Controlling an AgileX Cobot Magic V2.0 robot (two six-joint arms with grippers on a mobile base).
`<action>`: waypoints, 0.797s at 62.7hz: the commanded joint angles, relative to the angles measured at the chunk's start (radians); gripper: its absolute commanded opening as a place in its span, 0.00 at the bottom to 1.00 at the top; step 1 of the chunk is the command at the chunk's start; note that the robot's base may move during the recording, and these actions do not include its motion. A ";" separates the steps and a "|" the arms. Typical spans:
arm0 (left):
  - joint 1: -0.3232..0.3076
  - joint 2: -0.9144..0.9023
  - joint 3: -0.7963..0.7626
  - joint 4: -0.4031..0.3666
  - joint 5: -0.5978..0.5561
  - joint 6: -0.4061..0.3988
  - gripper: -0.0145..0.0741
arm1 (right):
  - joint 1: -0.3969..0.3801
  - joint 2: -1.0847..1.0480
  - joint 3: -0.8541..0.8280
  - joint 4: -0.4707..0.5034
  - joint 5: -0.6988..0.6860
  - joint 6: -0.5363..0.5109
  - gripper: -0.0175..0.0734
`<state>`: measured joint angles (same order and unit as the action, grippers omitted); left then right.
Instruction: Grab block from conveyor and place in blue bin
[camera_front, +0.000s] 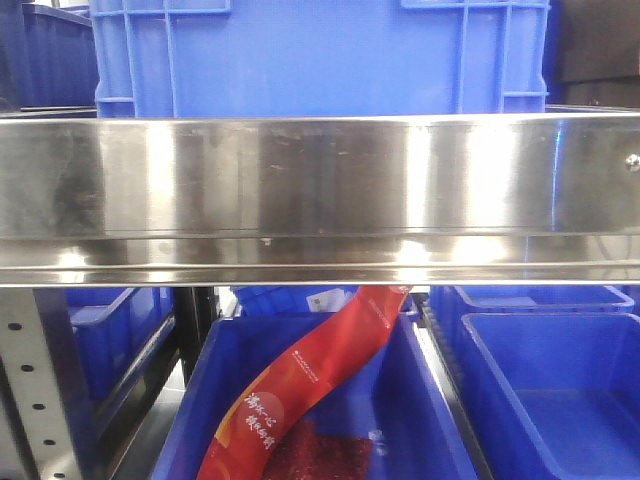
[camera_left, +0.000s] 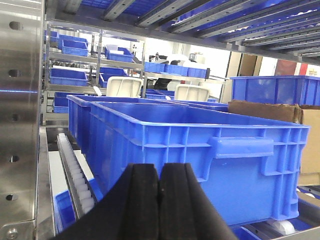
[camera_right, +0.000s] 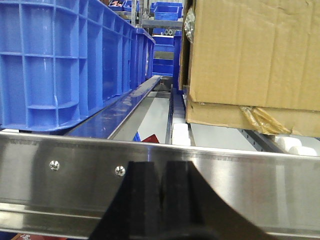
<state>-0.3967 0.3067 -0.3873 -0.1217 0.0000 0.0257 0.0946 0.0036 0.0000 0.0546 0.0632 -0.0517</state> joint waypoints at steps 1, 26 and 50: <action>0.004 -0.005 0.003 -0.008 -0.018 -0.001 0.04 | -0.006 -0.004 0.000 -0.009 -0.011 0.002 0.01; 0.304 -0.096 0.112 0.263 -0.020 -0.001 0.04 | -0.006 -0.004 0.000 -0.009 -0.011 0.002 0.01; 0.401 -0.307 0.368 0.167 -0.018 -0.001 0.04 | -0.006 -0.004 0.000 -0.009 -0.011 0.002 0.01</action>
<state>0.0190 0.0229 -0.0717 0.0905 0.0000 0.0257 0.0940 0.0036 0.0000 0.0526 0.0648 -0.0517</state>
